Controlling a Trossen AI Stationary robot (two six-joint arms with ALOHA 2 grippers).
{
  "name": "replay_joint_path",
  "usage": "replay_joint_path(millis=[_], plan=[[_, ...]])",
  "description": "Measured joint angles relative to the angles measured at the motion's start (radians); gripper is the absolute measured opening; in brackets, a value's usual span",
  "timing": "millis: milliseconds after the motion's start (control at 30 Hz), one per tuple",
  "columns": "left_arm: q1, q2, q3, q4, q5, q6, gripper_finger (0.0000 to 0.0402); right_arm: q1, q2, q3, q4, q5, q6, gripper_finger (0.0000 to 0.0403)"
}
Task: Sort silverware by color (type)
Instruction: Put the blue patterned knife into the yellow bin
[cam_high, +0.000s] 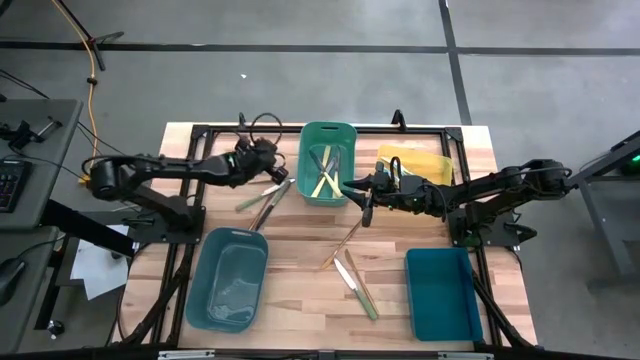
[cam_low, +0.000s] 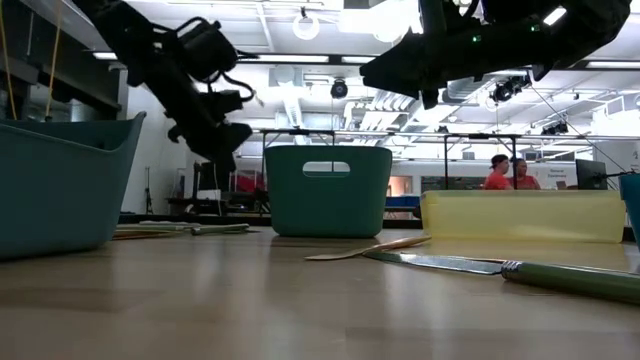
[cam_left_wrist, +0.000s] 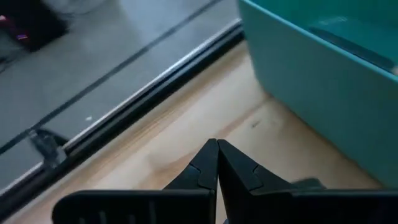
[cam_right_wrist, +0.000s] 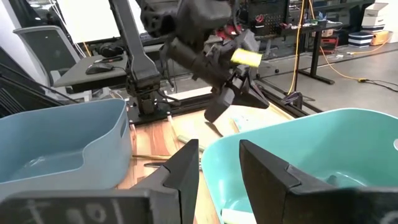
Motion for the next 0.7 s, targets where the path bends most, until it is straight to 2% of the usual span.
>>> replay_joint_path(millis=[100,200,400,567,700], plan=[[0.070,-0.023,0.000,-0.036,0.159,0.052,0.0003,0.000,0.000,0.000,0.000,0.000,0.000,0.0113],[0.147,-0.022,0.003,-0.113,0.266,0.084,0.0023,0.000,0.000,0.000,0.000,0.000,0.000,0.0113],[0.259,-0.021,0.110,-0.365,0.384,0.136,0.0096,0.000,0.000,0.000,0.000,0.000,-0.001,0.0113],[0.314,-0.017,0.171,-0.474,0.572,0.226,0.0150,0.000,0.000,0.000,0.000,0.000,-0.008,0.0113],[0.330,0.010,0.172,-0.546,0.587,0.366,0.0171,0.000,0.000,0.000,0.000,0.000,0.000,0.0113]])
